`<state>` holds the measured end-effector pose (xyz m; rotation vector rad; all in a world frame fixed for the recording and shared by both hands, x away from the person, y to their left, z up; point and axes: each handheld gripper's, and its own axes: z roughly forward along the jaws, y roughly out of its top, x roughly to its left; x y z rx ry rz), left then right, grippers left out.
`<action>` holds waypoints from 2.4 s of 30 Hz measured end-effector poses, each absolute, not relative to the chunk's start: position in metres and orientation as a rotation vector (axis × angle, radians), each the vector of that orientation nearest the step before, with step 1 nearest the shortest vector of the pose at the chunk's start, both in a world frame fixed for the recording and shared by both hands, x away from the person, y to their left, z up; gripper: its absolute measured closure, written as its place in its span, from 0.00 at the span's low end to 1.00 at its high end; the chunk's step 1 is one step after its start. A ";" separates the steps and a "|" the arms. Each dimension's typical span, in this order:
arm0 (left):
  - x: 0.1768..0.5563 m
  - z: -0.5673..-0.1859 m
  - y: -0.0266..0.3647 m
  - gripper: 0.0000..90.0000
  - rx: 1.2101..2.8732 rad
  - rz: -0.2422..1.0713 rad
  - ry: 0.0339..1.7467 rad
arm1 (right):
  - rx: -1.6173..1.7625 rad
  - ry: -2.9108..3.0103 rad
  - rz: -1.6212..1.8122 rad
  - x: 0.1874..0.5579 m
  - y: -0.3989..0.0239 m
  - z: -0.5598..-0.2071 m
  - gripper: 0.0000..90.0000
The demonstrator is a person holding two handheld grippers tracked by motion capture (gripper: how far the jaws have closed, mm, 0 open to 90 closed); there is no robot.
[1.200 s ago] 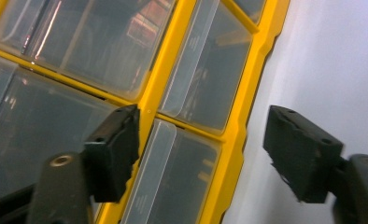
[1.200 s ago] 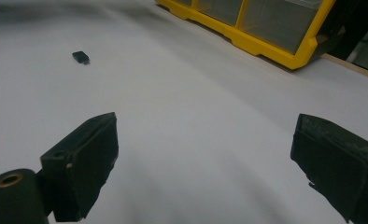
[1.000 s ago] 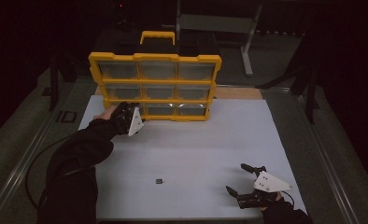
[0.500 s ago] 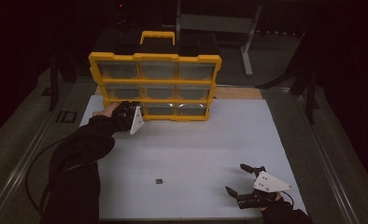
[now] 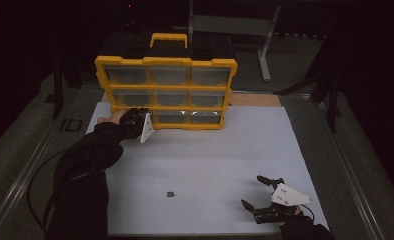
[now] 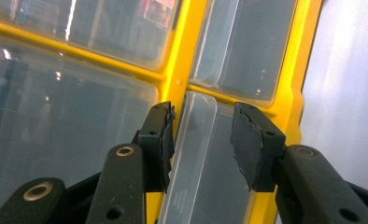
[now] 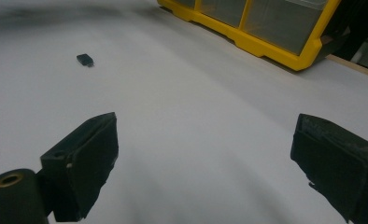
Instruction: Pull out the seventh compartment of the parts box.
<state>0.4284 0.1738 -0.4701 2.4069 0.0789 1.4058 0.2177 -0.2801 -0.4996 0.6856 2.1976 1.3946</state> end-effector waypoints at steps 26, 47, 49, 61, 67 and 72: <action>0.430 -0.473 0.166 0.77 2.480 1.507 0.000 | 0.691 2.199 1.390 0.218 -0.279 -0.500 0.09; 0.433 -0.465 0.161 0.82 2.560 1.490 -0.028 | 0.696 2.191 1.399 0.218 -0.281 -0.499 0.09; 0.433 -0.464 0.160 0.82 2.573 1.492 -0.034 | 0.697 2.191 1.398 0.218 -0.281 -0.499 0.09; 0.430 -0.460 0.159 0.83 2.585 1.480 -0.034 | 0.692 2.191 1.396 0.218 -0.282 -0.499 0.09; 0.430 -0.456 0.161 0.82 2.582 1.399 0.011 | 0.694 2.195 1.396 0.218 -0.281 -0.499 0.09; 0.429 -0.454 0.160 0.82 2.607 1.378 0.000 | 0.694 2.192 1.397 0.218 -0.282 -0.499 0.09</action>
